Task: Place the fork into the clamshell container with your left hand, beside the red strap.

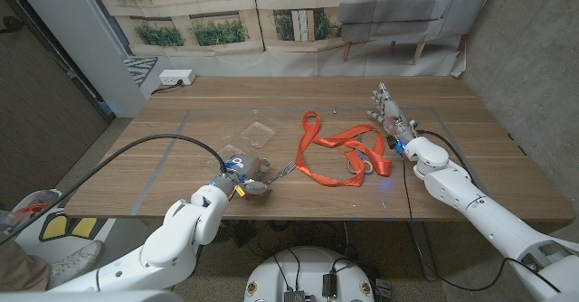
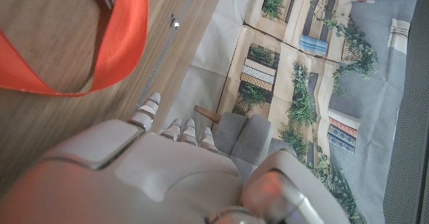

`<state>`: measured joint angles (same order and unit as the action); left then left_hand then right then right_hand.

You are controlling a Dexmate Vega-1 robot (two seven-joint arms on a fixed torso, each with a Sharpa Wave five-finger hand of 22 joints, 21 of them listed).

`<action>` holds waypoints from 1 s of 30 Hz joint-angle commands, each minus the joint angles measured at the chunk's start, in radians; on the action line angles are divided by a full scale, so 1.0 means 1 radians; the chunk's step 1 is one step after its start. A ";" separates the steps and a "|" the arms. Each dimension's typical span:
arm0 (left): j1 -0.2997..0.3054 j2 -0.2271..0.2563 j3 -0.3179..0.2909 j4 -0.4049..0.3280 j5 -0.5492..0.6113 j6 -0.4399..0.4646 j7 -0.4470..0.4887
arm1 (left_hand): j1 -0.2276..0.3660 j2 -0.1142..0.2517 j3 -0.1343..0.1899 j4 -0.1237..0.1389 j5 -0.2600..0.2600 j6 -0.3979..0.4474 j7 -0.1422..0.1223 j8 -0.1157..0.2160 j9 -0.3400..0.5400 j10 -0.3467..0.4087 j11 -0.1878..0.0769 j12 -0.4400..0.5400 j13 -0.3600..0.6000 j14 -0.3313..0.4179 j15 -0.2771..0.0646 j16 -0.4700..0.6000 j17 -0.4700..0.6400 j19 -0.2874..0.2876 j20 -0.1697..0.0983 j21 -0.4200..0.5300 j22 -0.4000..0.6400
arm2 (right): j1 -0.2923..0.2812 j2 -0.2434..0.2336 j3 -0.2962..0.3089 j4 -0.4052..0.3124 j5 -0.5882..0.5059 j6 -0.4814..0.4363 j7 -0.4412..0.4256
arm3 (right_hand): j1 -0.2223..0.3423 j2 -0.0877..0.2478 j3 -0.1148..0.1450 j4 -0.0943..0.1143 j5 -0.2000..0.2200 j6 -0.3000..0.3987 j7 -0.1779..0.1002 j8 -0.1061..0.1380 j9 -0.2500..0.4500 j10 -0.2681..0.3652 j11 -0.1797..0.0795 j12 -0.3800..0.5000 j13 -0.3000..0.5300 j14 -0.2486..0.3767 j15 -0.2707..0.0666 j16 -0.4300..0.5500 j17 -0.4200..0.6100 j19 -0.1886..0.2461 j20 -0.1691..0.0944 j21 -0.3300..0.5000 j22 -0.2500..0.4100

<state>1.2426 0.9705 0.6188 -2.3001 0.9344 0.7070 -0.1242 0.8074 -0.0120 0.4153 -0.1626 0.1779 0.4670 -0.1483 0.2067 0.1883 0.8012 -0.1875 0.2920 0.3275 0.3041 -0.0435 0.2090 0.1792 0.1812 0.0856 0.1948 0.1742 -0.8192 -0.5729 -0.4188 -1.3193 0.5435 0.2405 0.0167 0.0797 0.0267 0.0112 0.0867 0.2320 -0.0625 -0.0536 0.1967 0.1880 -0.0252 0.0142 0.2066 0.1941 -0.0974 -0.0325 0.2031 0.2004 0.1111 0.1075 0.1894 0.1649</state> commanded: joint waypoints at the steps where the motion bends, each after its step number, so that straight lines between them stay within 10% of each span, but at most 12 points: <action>1: 0.004 0.002 0.003 0.004 0.012 -0.004 0.008 | 0.007 0.005 0.006 -0.002 0.003 0.008 0.004 0.001 0.002 0.000 -0.003 -0.002 0.004 -0.005 -0.058 -0.004 0.002 -0.002 -0.003 0.000 0.002 | -0.004 -0.003 0.001 -0.007 -0.001 0.002 0.002 | -0.001 0.007 -0.006 0.003 -0.005 0.002 -0.002 0.001 0.002 0.001 -0.002 -0.004 0.003 -0.010 -0.005 0.001 0.002 0.002 0.000 -0.001 0.006; 30: 0.019 0.000 -0.007 -0.008 0.039 -0.043 0.007 | 0.021 0.005 0.005 -0.001 0.002 0.011 0.001 -0.001 0.002 0.000 -0.005 -0.007 0.012 -0.012 -0.062 -0.007 0.002 -0.004 -0.005 0.000 0.002 | -0.014 -0.012 0.011 -0.014 0.006 0.009 0.005 | 0.000 0.009 -0.007 0.003 -0.005 0.003 -0.002 0.001 0.002 0.002 -0.002 -0.004 0.003 -0.009 -0.005 0.001 0.002 0.003 0.000 -0.001 0.006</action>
<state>1.2519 0.9657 0.6216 -2.2994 0.9674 0.6787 -0.1124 0.8206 -0.0094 0.4152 -0.1626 0.1779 0.4670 -0.1482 0.2067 0.1882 0.8011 -0.1875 0.2872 0.3379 0.2987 -0.0381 0.2012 0.1792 0.1777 0.0820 0.1948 0.1742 -0.8326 -0.5832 -0.4090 -1.3357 0.5473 0.2455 0.0165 0.0757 0.0307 0.0112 0.0868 0.2320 -0.0625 -0.0537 0.1967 0.1880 -0.0253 0.0141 0.2066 0.1941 -0.0975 -0.0325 0.2031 0.2004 0.1111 0.1075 0.1894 0.1649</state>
